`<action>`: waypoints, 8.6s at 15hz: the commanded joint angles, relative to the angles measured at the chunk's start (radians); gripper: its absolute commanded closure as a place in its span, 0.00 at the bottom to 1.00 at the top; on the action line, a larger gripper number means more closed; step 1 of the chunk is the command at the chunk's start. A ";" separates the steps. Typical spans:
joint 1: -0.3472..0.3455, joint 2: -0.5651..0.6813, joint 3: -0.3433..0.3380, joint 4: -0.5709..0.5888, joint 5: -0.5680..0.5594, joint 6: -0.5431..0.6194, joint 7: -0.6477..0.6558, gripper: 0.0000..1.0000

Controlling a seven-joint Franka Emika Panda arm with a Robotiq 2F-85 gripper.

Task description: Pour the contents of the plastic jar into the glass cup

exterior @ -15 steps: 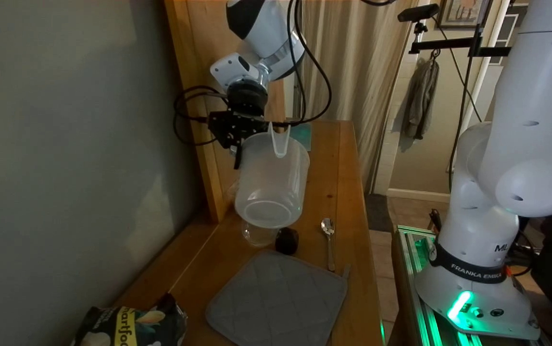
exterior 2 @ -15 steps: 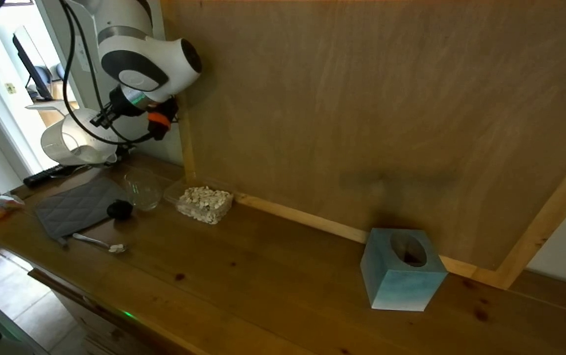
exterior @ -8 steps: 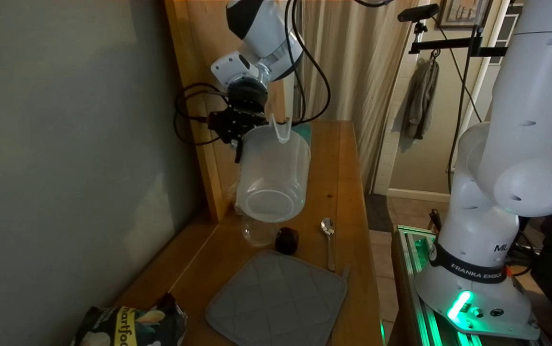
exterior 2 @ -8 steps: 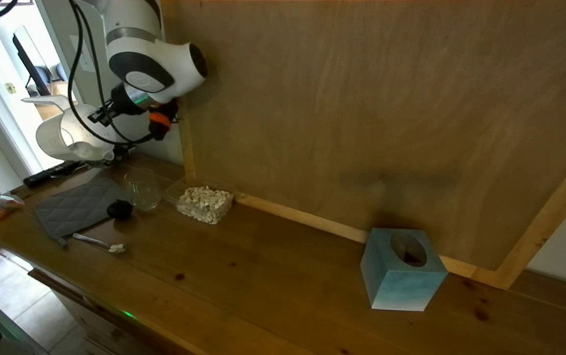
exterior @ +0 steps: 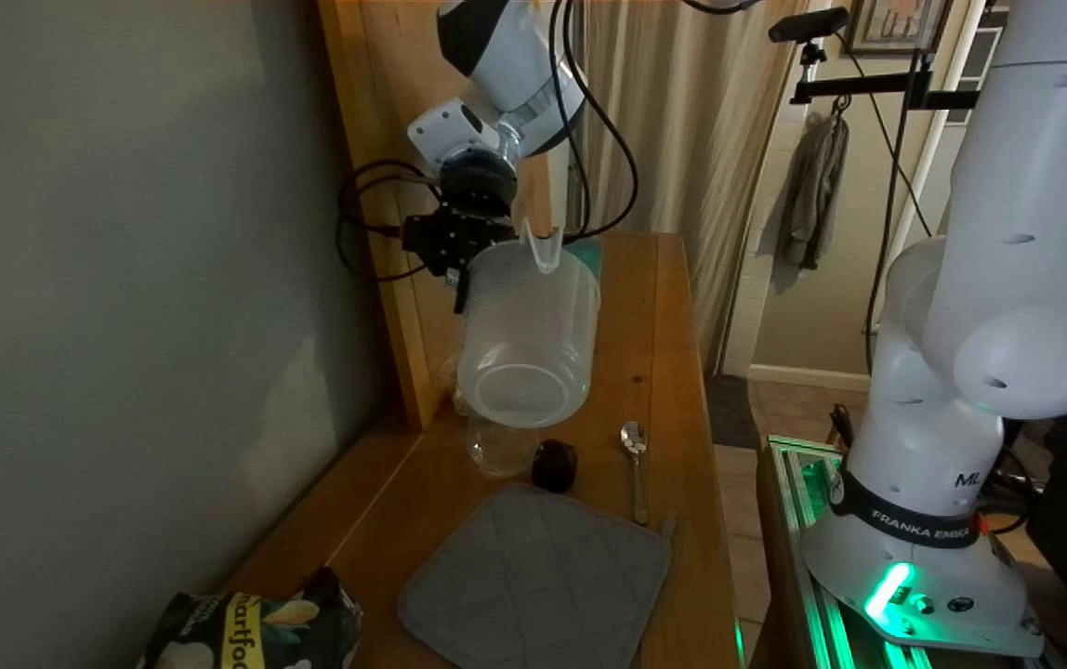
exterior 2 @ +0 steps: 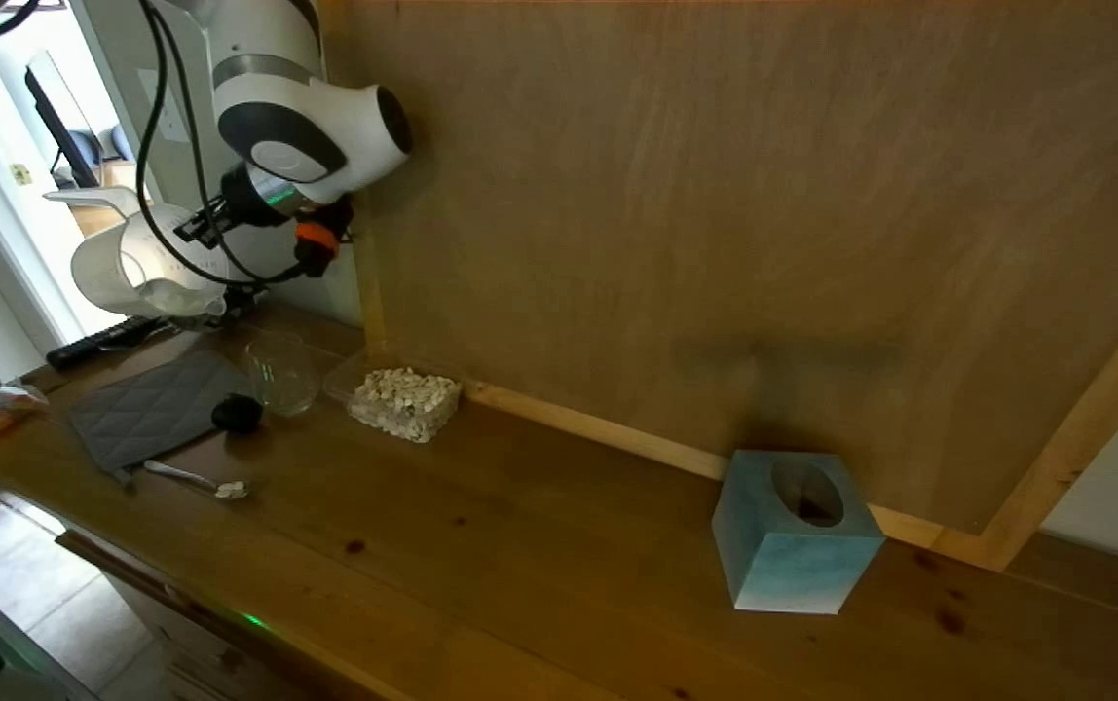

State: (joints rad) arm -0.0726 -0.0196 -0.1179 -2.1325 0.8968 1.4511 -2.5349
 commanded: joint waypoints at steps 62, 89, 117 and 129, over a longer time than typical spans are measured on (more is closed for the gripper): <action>-0.010 0.008 0.019 0.019 -0.009 0.106 0.161 0.99; 0.122 -0.128 0.167 -0.178 -0.231 0.487 0.638 0.99; 0.209 -0.214 0.209 -0.247 -0.582 0.523 1.123 0.99; 0.213 -0.227 0.209 -0.263 -0.583 0.528 1.207 0.99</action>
State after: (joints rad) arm 0.1251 -0.2099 0.1007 -2.3775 0.3293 1.9870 -1.3648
